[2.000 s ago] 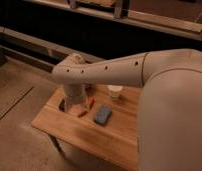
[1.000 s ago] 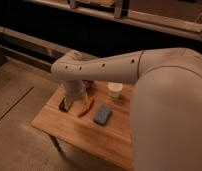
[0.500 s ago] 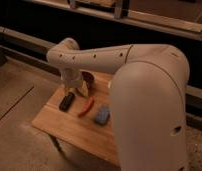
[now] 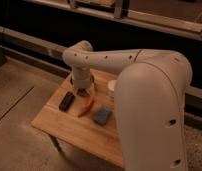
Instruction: Push the eraser across the table
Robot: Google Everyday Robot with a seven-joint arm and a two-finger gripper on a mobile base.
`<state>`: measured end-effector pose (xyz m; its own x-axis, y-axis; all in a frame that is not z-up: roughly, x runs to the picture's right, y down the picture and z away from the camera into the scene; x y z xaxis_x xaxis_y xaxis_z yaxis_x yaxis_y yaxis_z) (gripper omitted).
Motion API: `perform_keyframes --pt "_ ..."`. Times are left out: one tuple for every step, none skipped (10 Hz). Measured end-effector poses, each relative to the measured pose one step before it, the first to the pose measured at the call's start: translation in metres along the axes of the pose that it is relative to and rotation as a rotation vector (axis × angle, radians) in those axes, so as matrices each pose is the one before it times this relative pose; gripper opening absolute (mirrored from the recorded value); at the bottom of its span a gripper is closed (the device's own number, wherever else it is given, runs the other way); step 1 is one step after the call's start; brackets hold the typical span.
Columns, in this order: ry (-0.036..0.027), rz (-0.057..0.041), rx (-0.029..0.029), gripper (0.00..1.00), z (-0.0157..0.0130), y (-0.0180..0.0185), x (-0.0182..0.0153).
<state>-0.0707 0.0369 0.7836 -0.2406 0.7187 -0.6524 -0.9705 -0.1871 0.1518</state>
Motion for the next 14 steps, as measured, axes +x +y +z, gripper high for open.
perform_keyframes --pt "0.01884 0.01130 0.00467 0.65 0.00727 -0.00648 -0.00263" --pt "0.01252 -0.00150 0.00722 0.65 0.00511 -0.00100 -0.00254" --pt "0.01122 -0.01690 0.02122 0.65 0.00497 0.00356 -0.00218" --pt "0.00575 -0.02071 0.02325 0.65 0.00298 0.00561 -0.00154" --pt "0.00691 -0.01653 0.02076 0.65 0.00346 0.00446 -0.00020" --pt "0.01305 -0.02482 0.03197 0.65 0.00583 0.00781 0.00108" --pt "0.00914 -0.01008 0.01717 0.65 0.00360 0.00362 0.00025" --pt "0.01289 -0.00671 0.02016 0.65 0.00498 0.00231 0.00041" --pt "0.01926 -0.00021 0.02164 0.65 0.00713 0.00050 0.00053" --pt "0.01473 0.00381 0.01296 0.65 0.00502 -0.00008 -0.00030" --pt "0.01103 0.00444 0.01247 0.65 0.00345 -0.00047 -0.00100" --pt "0.01012 0.00237 0.01237 0.65 0.00337 -0.00045 -0.00090" --pt "0.01349 -0.00043 0.02071 0.65 0.00498 0.00060 -0.00154" --pt "-0.00180 -0.01135 0.00536 0.65 -0.00158 0.00638 -0.00297"
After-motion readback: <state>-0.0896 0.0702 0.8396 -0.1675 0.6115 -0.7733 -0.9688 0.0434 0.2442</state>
